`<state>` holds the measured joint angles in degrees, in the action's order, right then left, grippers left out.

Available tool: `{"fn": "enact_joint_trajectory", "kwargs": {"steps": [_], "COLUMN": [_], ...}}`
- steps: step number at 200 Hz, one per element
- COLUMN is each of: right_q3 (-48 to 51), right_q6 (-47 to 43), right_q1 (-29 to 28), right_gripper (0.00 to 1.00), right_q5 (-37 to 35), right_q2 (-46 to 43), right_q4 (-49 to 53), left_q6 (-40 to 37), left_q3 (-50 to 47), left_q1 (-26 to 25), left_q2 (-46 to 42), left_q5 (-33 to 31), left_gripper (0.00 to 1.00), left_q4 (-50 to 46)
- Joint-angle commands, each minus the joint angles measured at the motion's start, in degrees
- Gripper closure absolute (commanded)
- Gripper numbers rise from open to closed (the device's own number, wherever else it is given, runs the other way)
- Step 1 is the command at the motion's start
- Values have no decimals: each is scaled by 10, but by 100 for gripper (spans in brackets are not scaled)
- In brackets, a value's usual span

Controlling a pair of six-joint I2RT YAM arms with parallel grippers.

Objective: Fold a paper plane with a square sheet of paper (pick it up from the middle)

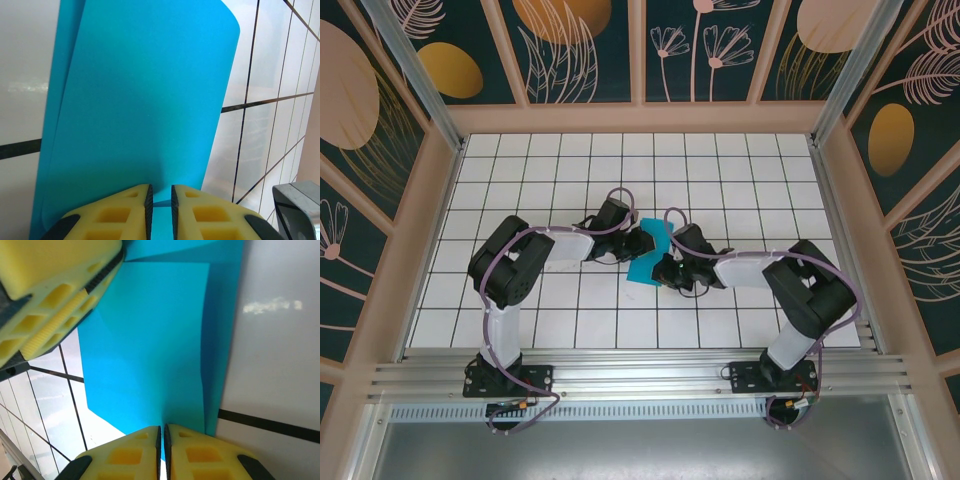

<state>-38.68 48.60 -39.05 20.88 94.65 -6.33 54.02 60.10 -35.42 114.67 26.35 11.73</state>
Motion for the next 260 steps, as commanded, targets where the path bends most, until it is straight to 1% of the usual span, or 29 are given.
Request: {"fn": "enact_joint_trajectory", "kwargs": {"steps": [1, 36, 60, 85, 110, 143, 162, 196, 218, 260], "right_q3": [33, 47, 54, 62, 68, 42, 23, 1, -17, 8], "right_q6": [6, 9, 5, 5, 11, 14, 18, 31, 30, 33], "right_q1": [-1, 1, 0, 3, 6, 11, 11, 11, 11, 12], "right_gripper": [85, 84, 85, 86, 88, 89, 90, 90, 90, 89], "right_q5": [9, -1, 17, 2, -2, 2, -9, 6, 10, 11], "right_q2": [-12, -28, -30, -39, -67, -94, -100, -69, -35, 1], "right_q4": [51, 61, 55, 75, 73, 60, 48, -8, -6, -13], "left_q6": [-22, -23, -23, -25, -25, -25, -26, -25, -25, -24], "left_q3": [-6, -6, -4, -3, -2, -3, -3, -4, -3, -1], "left_q1": [2, 2, 1, 2, 2, 2, 2, 2, 2, 1], "left_q2": [26, 27, 28, 27, 26, 25, 24, 23, 22, 20], "left_q5": [-20, -21, -21, -20, -19, -17, -16, -15, -14, -12], "left_gripper": [78, 78, 79, 79, 78, 78, 78, 78, 78, 78], "left_q4": [-34, -36, -37, -39, -39, -36, -38, -36, -36, -32]}}
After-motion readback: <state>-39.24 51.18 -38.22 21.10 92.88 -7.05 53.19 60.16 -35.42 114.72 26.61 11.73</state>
